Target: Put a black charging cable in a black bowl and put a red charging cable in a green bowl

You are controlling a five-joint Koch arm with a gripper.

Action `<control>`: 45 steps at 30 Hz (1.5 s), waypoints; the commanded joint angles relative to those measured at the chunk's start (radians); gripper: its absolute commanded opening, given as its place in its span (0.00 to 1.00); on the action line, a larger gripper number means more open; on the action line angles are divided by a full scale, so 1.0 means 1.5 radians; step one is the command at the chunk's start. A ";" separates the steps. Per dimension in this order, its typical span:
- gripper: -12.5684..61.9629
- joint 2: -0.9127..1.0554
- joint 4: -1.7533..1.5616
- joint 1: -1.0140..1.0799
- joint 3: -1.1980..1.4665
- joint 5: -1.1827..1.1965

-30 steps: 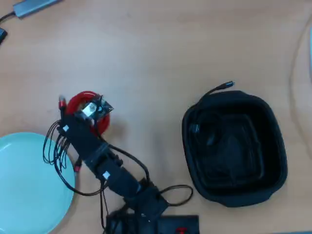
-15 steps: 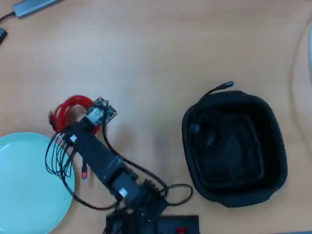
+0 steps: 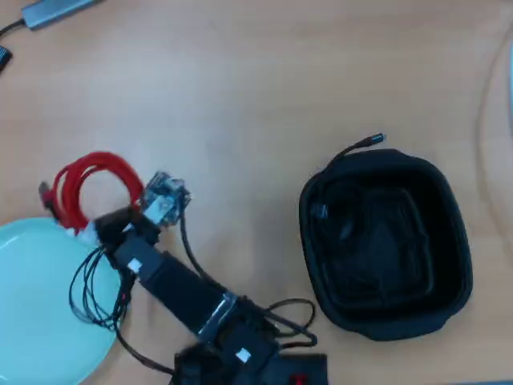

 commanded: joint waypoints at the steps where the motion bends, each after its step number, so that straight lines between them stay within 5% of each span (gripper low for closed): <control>1: 0.08 0.038 -0.022 -0.050 -0.111 0.030; 8: 0.08 0.011 -0.062 -0.176 -0.170 0.029; 30: 0.09 -0.405 -0.244 -0.374 -0.359 0.024; 34: 0.24 -0.447 -0.235 -0.388 -0.367 0.017; 42: 0.81 -0.453 0.061 -0.401 -0.376 0.022; 45: 0.87 -0.452 0.175 -0.390 -0.377 0.057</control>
